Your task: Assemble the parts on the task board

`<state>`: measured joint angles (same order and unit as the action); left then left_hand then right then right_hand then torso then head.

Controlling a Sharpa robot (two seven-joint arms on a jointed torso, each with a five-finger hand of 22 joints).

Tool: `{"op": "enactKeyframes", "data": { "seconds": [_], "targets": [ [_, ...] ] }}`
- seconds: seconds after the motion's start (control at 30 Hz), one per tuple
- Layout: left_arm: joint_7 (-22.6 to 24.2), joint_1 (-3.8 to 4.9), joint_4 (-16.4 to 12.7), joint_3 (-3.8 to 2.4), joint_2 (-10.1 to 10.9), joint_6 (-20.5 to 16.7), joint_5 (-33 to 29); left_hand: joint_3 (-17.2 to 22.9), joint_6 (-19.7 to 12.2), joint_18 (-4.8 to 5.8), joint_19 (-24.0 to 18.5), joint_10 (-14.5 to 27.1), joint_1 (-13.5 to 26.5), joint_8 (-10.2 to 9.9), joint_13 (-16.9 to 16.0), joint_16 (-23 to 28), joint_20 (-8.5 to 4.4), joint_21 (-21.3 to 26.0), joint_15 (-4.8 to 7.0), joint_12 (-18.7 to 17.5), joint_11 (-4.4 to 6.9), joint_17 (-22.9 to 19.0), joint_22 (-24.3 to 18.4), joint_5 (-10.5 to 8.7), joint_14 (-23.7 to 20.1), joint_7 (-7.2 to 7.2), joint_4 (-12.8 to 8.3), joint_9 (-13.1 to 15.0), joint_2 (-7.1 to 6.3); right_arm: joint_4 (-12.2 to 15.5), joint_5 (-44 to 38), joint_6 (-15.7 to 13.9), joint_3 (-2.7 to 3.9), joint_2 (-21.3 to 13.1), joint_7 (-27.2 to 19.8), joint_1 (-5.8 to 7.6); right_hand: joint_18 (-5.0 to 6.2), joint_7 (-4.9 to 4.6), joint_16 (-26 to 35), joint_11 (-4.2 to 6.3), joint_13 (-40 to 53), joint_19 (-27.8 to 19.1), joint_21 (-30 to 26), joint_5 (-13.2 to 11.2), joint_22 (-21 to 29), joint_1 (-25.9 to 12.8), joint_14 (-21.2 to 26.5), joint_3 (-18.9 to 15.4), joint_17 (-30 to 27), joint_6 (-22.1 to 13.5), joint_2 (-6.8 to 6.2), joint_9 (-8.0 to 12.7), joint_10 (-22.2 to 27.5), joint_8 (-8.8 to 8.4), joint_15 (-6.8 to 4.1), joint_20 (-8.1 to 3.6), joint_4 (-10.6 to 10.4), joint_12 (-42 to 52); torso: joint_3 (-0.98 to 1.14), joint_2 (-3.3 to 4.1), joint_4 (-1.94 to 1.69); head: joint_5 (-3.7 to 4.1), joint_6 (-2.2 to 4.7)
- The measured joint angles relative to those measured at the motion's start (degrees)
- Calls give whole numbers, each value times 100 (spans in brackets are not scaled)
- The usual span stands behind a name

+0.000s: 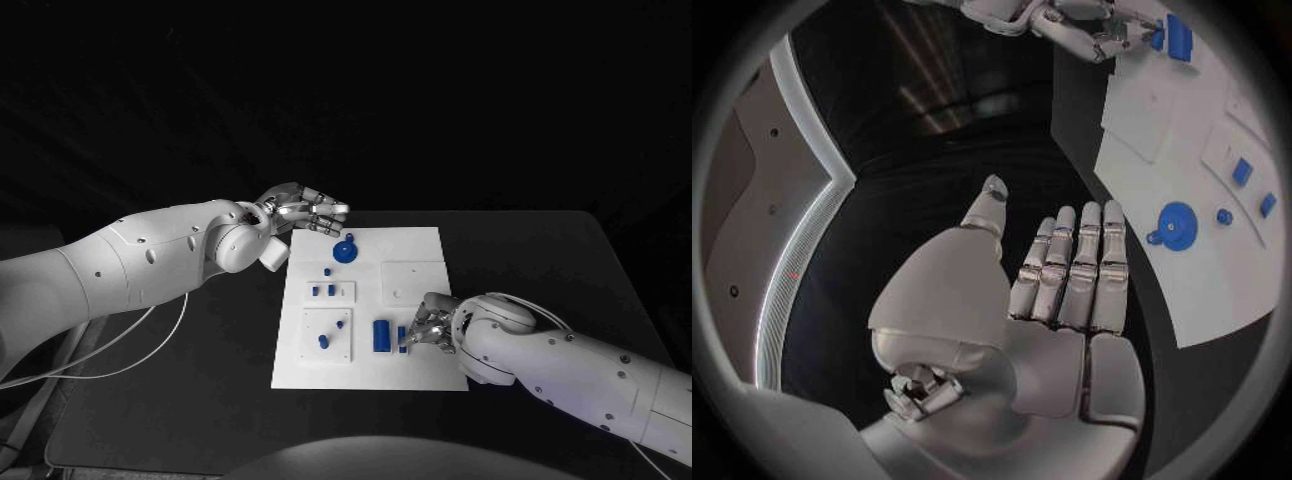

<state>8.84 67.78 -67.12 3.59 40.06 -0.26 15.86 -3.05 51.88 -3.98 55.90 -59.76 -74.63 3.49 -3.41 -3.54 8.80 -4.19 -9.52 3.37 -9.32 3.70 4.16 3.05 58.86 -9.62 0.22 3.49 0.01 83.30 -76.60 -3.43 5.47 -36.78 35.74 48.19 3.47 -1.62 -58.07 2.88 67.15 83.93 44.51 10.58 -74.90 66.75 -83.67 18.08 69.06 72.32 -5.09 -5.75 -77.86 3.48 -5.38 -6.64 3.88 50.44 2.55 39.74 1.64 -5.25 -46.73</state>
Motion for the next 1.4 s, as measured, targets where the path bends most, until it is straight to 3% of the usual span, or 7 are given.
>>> {"op": "enactKeyframes", "data": {
  "seconds": [0.23,0.57,0.73,0.9,1.03,1.2,1.4],
  "targets": [
    [-3,0,7,12,0,8,2,0,0,0,0,0,22,0,0,0,0,0,0,0,0,0,0,0,0,0,0,0,22,-3,39,-14,-4,-15,-63,-1,-1,23,-105,-2,18,0,159,6,0,-325,4,280,76,68,376,84,-18,-5,4,0,621,37,0,0,1,4,9],
    [-12,0,4,57,3,22,6,0,0,0,0,20,22,0,0,0,0,0,0,0,-20,0,0,0,0,0,0,0,22,-30,177,-37,-6,-40,-135,-1,0,25,-105,19,18,0,185,-57,0,-508,4,189,70,68,389,128,-39,-18,4,0,557,37,-2,0,0,21,19],
    [-16,0,0,68,8,29,9,0,0,0,0,20,22,0,0,0,0,0,0,0,-20,0,0,0,0,0,0,0,22,-34,250,-83,-11,-70,-181,-7,-1,5,-67,22,11,0,140,-483,0,-651,4,-63,32,105,14,144,-41,1,4,0,-172,37,-2,0,0,21,23],
    [-19,0,-4,72,16,33,14,-17,-20,0,0,20,22,0,0,0,0,0,0,0,-20,0,0,0,0,-20,17,0,22,-9,322,-202,-13,-161,-302,-9,-1,-59,29,-2,-39,0,-11,-487,0,-321,4,-1115,-38,39,-285,117,-15,1,5,0,-1126,-15,-2,0,-1,21,24],
    [-21,0,-9,74,23,34,17,-16,-20,0,0,20,22,0,0,0,0,0,0,0,-20,0,0,0,0,-20,17,0,22,27,367,-380,-12,-266,-498,-9,-1,-113,96,-55,-60,0,-107,-487,0,-204,4,-1421,-60,-246,-305,111,38,1,5,0,-1307,-35,-1,0,-1,14,24],
    [-21,0,-18,76,35,34,22,-16,-20,0,0,20,22,0,0,0,0,0,0,0,-20,0,0,0,0,-20,16,0,22,76,381,-702,-10,-413,-895,-9,0,-222,112,-97,-81,0,-197,-511,0,33,-8,-1422,-64,-576,-205,115,80,1,17,0,-1117,-35,-1,0,-1,5,24],
    [-3,0,-26,76,49,24,25,-16,-20,0,0,20,22,0,0,0,0,0,0,0,-20,0,0,0,0,-20,16,0,22,78,237,-1126,-7,-508,-1503,-24,-1,-248,139,-105,-83,21,-197,-752,0,602,-8,-506,-64,-628,-14,173,88,1,17,21,-526,-35,0,0,2,0,15]
  ]
}}
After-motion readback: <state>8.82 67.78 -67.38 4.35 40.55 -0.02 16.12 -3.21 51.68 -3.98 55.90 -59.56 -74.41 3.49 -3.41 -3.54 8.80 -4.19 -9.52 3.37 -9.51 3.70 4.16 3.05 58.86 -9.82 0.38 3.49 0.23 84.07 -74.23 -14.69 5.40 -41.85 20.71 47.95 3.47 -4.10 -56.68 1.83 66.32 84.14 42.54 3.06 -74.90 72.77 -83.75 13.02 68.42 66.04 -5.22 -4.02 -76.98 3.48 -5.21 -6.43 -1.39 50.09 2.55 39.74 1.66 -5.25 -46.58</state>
